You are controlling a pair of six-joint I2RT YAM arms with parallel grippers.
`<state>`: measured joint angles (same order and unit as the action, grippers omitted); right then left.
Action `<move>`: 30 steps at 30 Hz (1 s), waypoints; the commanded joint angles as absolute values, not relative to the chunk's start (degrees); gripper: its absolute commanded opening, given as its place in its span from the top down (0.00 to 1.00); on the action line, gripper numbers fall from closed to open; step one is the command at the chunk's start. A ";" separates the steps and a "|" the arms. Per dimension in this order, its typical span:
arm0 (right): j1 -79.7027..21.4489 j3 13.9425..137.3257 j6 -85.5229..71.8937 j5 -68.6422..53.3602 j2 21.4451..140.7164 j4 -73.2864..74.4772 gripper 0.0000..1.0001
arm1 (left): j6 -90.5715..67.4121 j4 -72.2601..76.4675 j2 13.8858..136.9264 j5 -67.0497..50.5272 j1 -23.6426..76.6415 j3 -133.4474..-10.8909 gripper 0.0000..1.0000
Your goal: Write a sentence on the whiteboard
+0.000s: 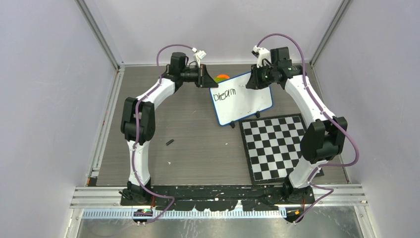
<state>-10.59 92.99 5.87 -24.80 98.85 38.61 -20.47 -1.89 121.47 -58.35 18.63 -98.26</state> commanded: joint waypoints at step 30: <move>-12.04 92.09 5.01 -24.63 99.15 35.06 1.00 | -18.54 -8.13 121.33 -59.68 20.39 -98.62 1.00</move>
<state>-11.66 90.72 4.34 -25.82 98.91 35.62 -20.23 -2.66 121.47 -58.35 18.70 -98.59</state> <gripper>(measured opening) 0.162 0.093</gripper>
